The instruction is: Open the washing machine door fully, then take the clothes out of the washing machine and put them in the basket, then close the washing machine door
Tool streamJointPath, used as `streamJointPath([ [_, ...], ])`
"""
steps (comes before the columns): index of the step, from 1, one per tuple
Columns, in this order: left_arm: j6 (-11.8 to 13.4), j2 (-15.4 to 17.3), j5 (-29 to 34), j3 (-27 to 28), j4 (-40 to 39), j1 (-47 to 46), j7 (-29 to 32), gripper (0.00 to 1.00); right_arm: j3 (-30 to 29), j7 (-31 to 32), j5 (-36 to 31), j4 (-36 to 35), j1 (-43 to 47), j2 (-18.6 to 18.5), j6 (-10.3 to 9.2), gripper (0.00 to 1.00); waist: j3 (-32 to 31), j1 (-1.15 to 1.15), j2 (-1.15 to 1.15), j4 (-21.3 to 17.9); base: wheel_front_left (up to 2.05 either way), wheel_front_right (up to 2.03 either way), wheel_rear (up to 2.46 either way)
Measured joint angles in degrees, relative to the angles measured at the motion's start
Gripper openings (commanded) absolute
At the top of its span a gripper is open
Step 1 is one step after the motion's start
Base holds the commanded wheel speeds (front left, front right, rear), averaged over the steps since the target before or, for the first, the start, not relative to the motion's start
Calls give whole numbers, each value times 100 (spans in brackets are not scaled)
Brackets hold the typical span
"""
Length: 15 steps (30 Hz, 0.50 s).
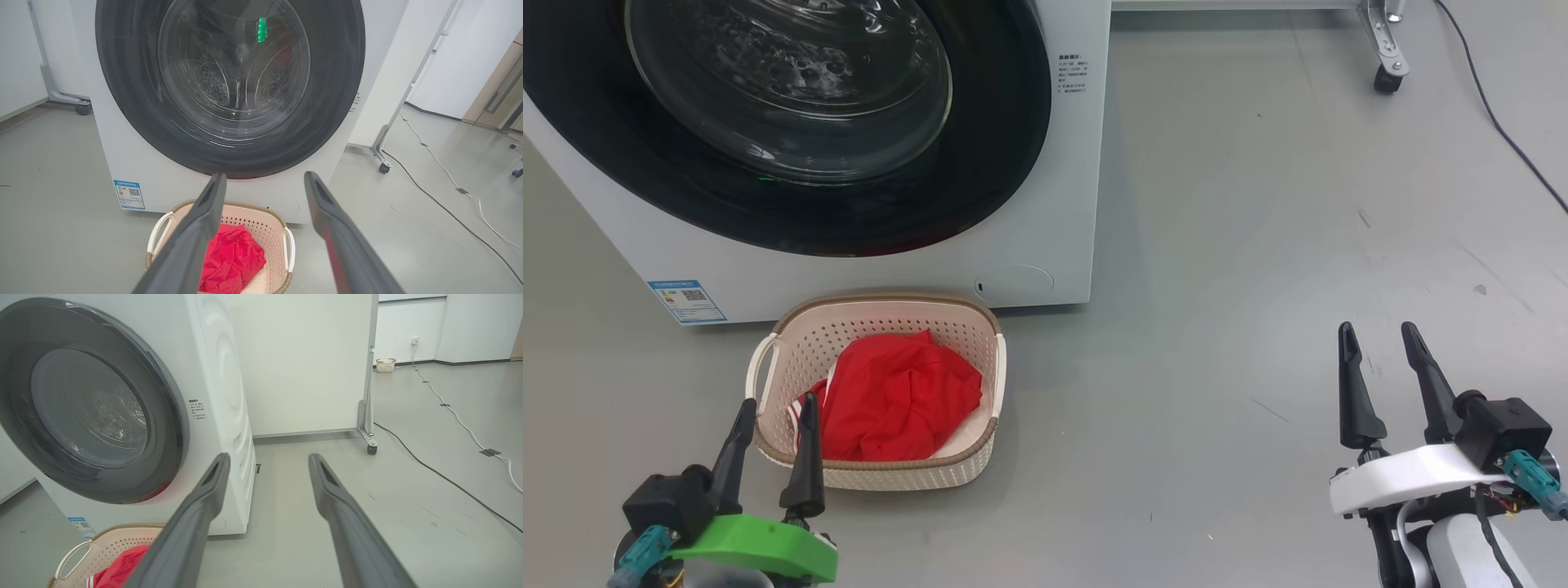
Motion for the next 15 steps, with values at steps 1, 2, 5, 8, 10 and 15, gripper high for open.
streamJointPath([
  [1, 0, 0, 0, 1, 0, 0, 0, 100, -8, 0, 0, 0, 0, 4, 0, 100, 2, 0, 0, 2, 0, 0, 0],
  [2, 0, 0, 0, 1, 0, 0, 0, 100, -15, 0, 0, -1, 0, 10, 0, 100, 3, 0, 0, 4, 0, 0, 0],
  [5, 0, 2, 0, 1, 4, 0, 0, 100, -32, 0, -8, -3, 0, 23, 1, 100, 3, 0, 0, 10, 0, 0, 0],
  [8, 0, 2, -1, 1, 9, 0, 0, 100, -43, 0, -19, -5, 0, 31, 34, 100, 1, 0, 0, 16, 0, 0, 0],
  [10, 0, 2, -18, 2, 12, 0, 0, 100, -46, 0, -33, -7, 0, 34, 34, 100, -1, 0, 0, 18, 0, 0, 0],
  [15, 0, 2, -41, 5, 19, 0, 0, 100, -55, 0, -49, -9, 1, 38, 53, 100, -1, 0, 0, 20, 0, 0, 0],
])
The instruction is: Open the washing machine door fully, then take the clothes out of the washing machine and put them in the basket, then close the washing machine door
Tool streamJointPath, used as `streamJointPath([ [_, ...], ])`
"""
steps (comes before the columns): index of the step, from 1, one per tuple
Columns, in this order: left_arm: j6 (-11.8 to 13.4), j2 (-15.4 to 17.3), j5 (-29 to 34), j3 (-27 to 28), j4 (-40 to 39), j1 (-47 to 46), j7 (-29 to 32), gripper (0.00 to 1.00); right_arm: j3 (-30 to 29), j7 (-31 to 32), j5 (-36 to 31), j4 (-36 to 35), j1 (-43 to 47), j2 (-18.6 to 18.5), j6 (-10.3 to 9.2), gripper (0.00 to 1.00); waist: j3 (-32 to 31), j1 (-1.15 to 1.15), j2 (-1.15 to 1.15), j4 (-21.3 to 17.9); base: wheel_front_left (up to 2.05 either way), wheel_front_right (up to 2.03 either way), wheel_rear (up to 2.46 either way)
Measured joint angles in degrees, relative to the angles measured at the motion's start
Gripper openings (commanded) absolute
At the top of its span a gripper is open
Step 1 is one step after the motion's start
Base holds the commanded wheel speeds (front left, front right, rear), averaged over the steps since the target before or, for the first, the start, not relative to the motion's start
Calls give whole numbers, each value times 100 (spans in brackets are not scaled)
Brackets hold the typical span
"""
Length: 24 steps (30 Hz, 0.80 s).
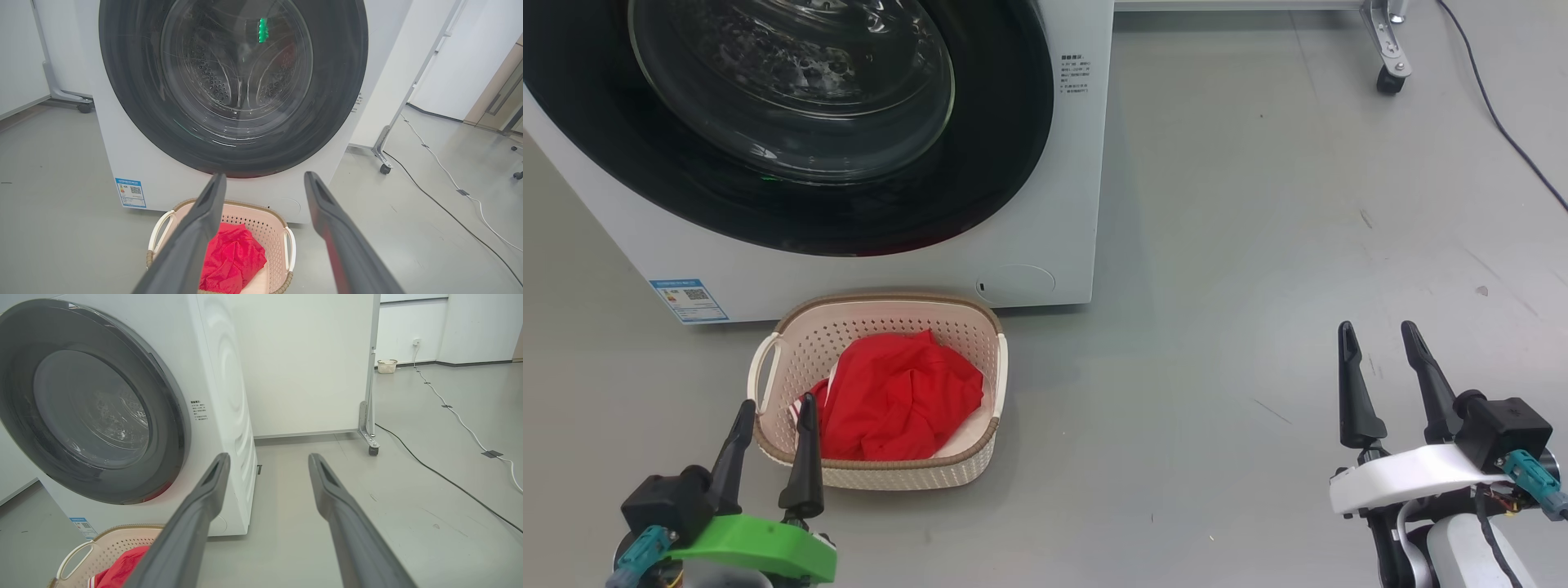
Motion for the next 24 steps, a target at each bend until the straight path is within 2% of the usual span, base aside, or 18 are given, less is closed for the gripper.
streamJointPath([
  [22, 0, 0, -51, 24, -3, 0, 0, 100, -54, 0, -47, -13, 1, 44, 31, 100, 32, 0, 0, -8, 0, 0, 0],
  [23, 0, 1, -52, 22, -3, 0, 0, 0, -55, 0, -53, -13, 1, 46, 31, 0, 35, 0, 0, -8, 0, 0, 0],
  [24, 0, -8, -52, 9, 42, 2, 1, 0, -48, 4, -49, 37, 5, 55, 29, 0, 35, 0, 0, -8, 0, 0, 0],
])
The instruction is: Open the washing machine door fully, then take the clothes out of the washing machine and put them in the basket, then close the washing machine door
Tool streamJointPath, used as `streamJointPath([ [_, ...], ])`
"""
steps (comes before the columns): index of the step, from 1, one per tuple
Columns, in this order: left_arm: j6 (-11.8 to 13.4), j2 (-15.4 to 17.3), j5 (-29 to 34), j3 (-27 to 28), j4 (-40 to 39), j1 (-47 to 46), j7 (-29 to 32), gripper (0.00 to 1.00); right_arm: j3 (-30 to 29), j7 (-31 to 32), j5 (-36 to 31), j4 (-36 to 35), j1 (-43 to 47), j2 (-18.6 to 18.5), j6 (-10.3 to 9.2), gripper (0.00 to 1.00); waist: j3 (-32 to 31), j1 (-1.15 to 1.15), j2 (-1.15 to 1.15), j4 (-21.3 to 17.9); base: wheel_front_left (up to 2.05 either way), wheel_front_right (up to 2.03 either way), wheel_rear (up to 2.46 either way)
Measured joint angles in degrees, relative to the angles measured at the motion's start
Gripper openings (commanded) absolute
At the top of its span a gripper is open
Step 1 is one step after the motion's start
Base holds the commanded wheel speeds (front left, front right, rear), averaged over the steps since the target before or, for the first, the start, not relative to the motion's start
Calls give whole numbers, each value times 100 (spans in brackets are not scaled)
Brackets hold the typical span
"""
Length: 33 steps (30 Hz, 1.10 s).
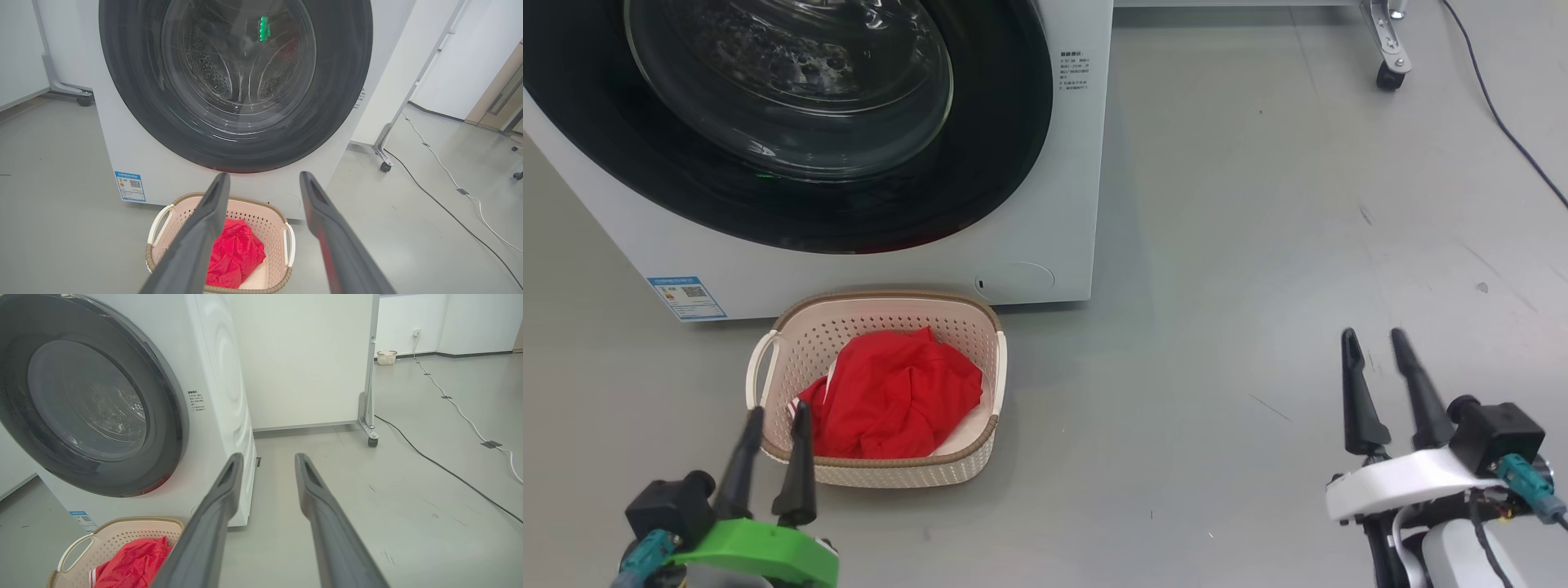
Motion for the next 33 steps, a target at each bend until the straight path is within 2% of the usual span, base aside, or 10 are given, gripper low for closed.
streamJointPath([
  [5, 0, -98, -2, -37, 285, 70, 1, 0, 33, 2, 11, 287, 188, 107, 0, 0, 1, 0, 0, 0, 0, 0, 0],
  [11, 0, -111, -253, -36, 279, 121, 57, 0, 22, 12, 258, 296, 228, 120, 0, 0, -14, 0, 0, 15, 0, 0, 0],
  [33, 0, -120, -1664, 177, 211, 121, 467, 0, -227, 463, 1953, 308, 222, 158, 3, 0, -108, 0, 0, 118, 0, 0, 0],
])
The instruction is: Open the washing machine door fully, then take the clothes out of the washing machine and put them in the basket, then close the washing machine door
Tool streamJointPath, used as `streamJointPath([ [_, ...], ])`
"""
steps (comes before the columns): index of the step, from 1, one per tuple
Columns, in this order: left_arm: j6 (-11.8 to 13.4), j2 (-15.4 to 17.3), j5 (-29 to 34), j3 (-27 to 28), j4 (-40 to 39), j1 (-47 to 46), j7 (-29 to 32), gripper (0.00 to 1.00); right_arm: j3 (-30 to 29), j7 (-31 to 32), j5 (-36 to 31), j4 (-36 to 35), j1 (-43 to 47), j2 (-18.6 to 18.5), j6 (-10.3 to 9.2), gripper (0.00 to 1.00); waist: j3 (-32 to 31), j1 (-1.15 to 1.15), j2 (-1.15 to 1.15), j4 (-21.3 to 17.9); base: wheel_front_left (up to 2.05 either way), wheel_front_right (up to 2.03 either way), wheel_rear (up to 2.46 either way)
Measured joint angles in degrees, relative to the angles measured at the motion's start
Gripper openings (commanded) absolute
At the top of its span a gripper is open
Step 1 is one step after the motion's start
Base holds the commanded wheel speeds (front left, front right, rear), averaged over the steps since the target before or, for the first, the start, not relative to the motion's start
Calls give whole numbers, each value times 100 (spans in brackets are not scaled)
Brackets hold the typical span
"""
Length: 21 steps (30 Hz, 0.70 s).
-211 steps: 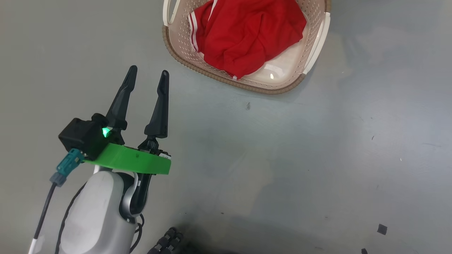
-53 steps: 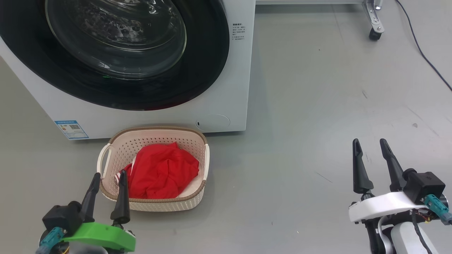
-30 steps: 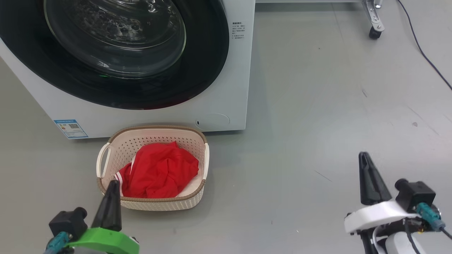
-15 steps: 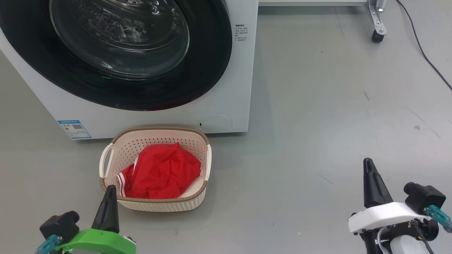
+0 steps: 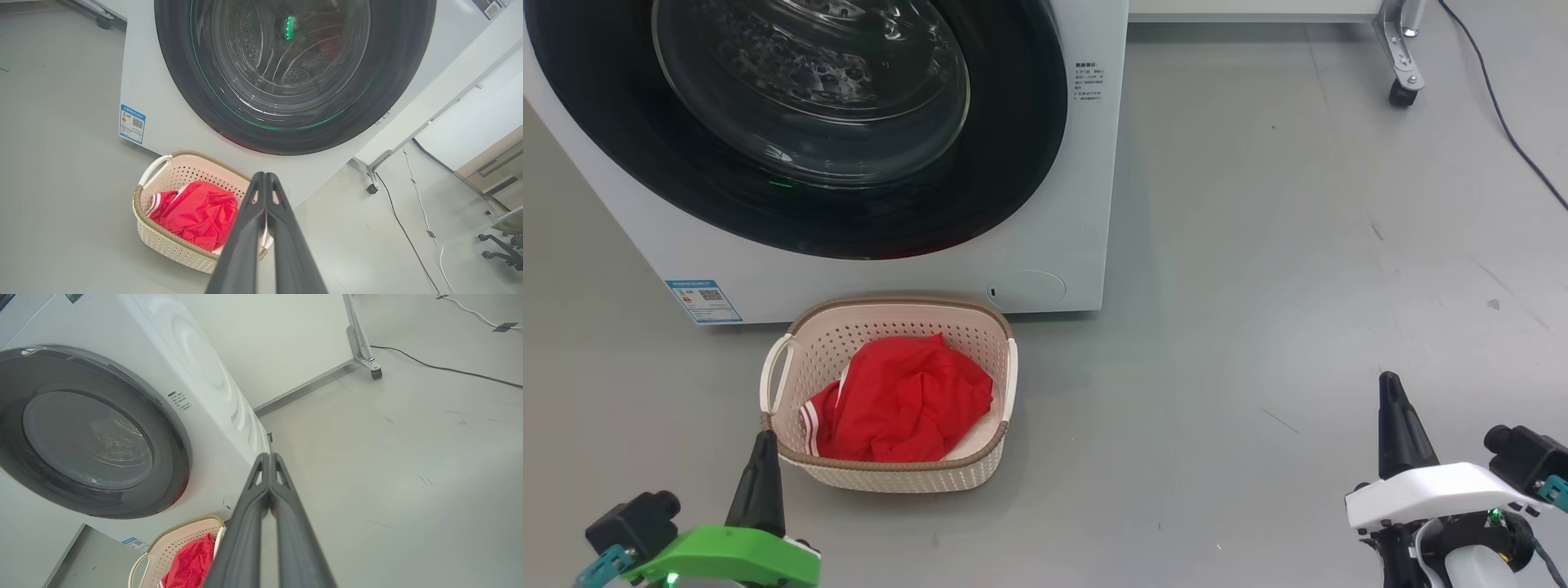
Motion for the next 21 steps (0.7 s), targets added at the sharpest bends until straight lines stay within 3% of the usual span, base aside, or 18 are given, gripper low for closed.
streamJointPath([
  [21, 0, 3, -1319, 215, -47, -8, 434, 0, -263, 410, 1491, 120, -44, 1, 47, 0, -82, 0, 0, 86, 0, 0, 0],
])
